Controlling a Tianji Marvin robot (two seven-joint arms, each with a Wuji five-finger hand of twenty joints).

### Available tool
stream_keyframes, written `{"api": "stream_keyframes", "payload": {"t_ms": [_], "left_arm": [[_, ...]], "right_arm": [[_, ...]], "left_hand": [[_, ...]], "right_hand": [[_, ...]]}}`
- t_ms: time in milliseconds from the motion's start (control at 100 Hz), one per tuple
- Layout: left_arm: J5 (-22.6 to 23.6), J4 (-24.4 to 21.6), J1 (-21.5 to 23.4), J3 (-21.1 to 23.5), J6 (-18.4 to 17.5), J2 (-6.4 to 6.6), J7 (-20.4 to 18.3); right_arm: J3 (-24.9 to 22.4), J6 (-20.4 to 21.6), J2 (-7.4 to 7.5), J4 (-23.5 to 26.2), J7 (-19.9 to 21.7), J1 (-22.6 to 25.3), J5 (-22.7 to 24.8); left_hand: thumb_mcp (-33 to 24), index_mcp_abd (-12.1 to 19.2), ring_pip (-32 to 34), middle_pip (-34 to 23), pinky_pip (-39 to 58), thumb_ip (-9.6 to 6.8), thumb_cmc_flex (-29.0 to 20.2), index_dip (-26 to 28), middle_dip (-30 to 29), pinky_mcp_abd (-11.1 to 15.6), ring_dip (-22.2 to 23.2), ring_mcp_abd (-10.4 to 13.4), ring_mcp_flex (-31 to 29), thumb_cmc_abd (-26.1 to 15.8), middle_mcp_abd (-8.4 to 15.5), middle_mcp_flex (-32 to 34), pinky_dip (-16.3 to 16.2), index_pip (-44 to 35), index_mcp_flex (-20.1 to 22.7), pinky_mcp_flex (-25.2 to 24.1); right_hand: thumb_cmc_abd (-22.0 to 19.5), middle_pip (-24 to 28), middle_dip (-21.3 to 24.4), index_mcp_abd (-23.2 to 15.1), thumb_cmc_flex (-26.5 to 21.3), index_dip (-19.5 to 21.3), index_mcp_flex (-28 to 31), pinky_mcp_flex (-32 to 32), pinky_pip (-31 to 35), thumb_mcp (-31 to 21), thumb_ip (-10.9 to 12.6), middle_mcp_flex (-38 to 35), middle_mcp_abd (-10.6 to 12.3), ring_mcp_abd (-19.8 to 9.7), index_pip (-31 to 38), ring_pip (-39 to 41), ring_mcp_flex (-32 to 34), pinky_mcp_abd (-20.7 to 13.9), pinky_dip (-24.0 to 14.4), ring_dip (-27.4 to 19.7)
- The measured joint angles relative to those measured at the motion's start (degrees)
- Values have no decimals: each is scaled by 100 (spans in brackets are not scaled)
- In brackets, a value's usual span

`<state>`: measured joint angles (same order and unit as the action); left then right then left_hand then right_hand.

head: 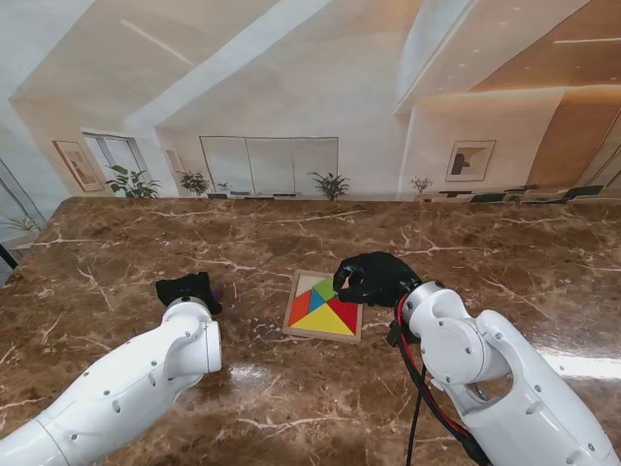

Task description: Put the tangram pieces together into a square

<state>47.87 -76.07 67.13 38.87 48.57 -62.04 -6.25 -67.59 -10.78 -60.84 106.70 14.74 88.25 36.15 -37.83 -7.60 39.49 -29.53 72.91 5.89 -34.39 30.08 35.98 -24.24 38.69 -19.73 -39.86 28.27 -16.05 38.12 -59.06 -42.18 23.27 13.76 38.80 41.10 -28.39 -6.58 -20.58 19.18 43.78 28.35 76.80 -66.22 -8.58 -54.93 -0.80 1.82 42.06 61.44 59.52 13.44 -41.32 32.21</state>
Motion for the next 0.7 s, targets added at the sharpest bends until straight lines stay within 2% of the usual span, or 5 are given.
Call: {"api": "stream_keyframes", "payload": {"t_ms": [400, 700], "left_arm": [[-96, 80, -17, 15, -76, -73, 146], [-177, 105, -25, 7, -54, -124, 236]], "right_arm": [[-2, -31, 6, 35, 41, 8, 4], [-4, -43, 9, 49, 62, 18, 2]], "left_hand": [[-256, 70, -238, -147, 1, 0, -186, 0, 87, -23, -234, 0, -69, 53, -78, 1, 4, -112, 12, 76], [-383, 107, -255, -148, 1, 0, -223, 0, 59, -73, -238, 0, -199, 192, -91, 2, 8, -115, 59, 222]], "right_hand": [[0, 0, 0, 0, 0, 0, 0, 0, 0, 0, 0, 0, 0, 0, 0, 0, 0, 0, 0, 0], [0, 0, 0, 0, 0, 1, 0, 0, 0, 0, 0, 0, 0, 0, -1, 0, 0, 0, 0, 0]]}}
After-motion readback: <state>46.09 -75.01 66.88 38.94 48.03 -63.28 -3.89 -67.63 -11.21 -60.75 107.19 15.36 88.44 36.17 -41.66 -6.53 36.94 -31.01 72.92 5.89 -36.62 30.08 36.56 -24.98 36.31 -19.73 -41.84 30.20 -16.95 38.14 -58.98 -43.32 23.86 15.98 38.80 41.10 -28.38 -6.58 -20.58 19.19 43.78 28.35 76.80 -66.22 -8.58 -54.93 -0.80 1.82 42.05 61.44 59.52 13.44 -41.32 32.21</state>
